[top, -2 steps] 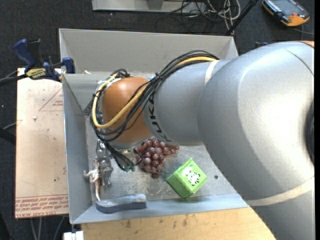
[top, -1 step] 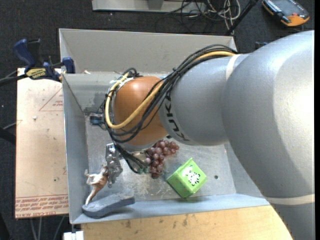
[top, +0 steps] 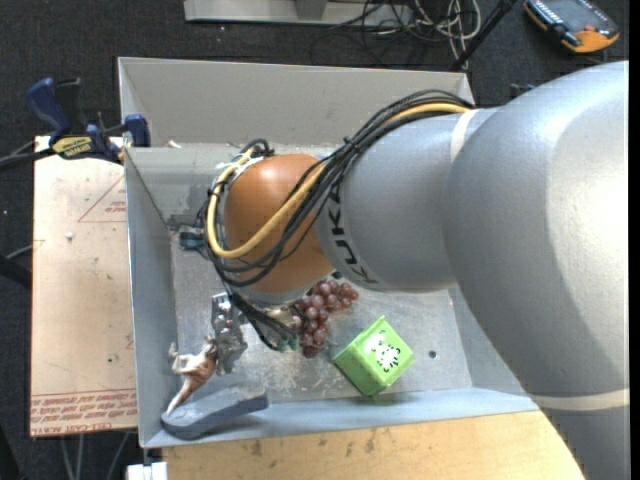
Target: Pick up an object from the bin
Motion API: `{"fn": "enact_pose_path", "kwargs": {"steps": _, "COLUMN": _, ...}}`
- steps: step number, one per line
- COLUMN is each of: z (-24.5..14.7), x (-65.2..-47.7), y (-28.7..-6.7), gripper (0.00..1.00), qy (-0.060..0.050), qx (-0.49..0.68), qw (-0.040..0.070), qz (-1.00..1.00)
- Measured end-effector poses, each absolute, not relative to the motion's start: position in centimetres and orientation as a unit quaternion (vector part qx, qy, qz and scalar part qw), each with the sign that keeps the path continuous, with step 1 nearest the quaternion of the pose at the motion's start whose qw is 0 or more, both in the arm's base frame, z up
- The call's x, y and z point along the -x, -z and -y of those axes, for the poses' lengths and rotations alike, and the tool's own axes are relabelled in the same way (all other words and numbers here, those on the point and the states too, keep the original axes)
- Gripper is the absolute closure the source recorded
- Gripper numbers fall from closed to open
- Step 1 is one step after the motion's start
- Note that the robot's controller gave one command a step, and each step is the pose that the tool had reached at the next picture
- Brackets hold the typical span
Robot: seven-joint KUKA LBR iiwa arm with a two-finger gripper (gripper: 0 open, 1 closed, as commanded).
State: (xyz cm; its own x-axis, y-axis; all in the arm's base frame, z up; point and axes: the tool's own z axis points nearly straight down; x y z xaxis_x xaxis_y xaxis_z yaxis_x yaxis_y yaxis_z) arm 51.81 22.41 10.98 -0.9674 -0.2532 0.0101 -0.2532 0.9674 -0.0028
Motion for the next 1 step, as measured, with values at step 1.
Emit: {"fn": "enact_pose_path", "kwargs": {"steps": 1, "z": -23.20, "x": -50.65, "y": -23.68, "gripper": 1.00, "qy": 0.001, "qx": -0.120, "qw": -0.001, "qz": 0.993}}
